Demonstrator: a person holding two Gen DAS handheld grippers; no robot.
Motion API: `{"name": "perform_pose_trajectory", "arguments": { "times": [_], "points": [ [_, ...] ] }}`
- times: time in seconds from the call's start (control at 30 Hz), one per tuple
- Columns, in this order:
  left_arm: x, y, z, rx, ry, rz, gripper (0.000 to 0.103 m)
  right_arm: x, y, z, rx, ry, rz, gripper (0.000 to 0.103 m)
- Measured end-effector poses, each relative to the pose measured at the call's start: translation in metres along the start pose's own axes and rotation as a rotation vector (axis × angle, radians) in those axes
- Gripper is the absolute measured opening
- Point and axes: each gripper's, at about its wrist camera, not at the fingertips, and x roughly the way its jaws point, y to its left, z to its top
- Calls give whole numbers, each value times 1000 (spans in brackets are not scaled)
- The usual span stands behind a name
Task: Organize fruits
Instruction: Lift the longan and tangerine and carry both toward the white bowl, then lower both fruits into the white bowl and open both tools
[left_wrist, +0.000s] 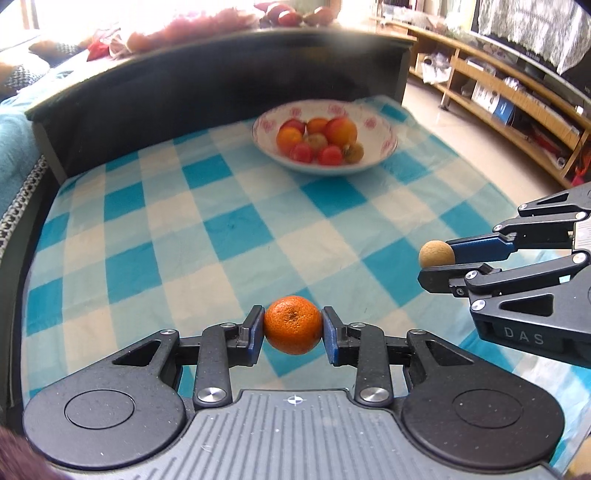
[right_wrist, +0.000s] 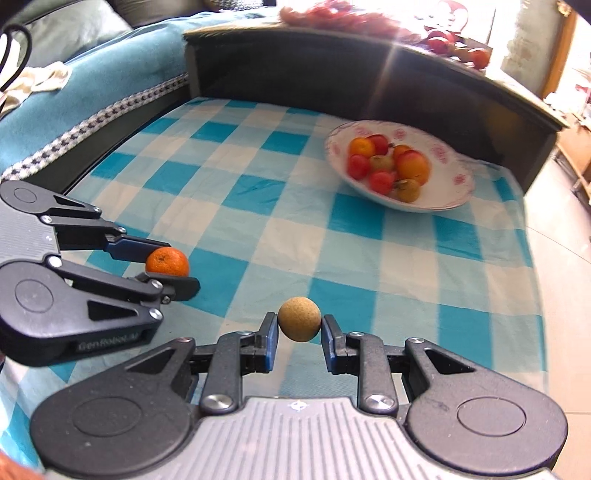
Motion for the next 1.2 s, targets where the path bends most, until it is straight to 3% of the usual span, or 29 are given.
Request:
{"name": "perform_pose_trajectory", "arguments": {
  "times": [0.17, 0.33, 0.87, 1.2],
  "points": [
    [-1, 3, 13, -27, -19, -11, 41, -10, -9, 14, 3, -12, -34, 28],
    [7, 5, 27, -46, -24, -6, 41, -10, -13, 27, -4, -50, -13, 28],
    [51, -6, 93, -21, -40, -22, 41, 20, -75, 69, 79, -85, -33, 28],
    [78, -15, 128, 8, -39, -25, 41, 48, -104, 87, 111, -59, -42, 29]
  ]
}}
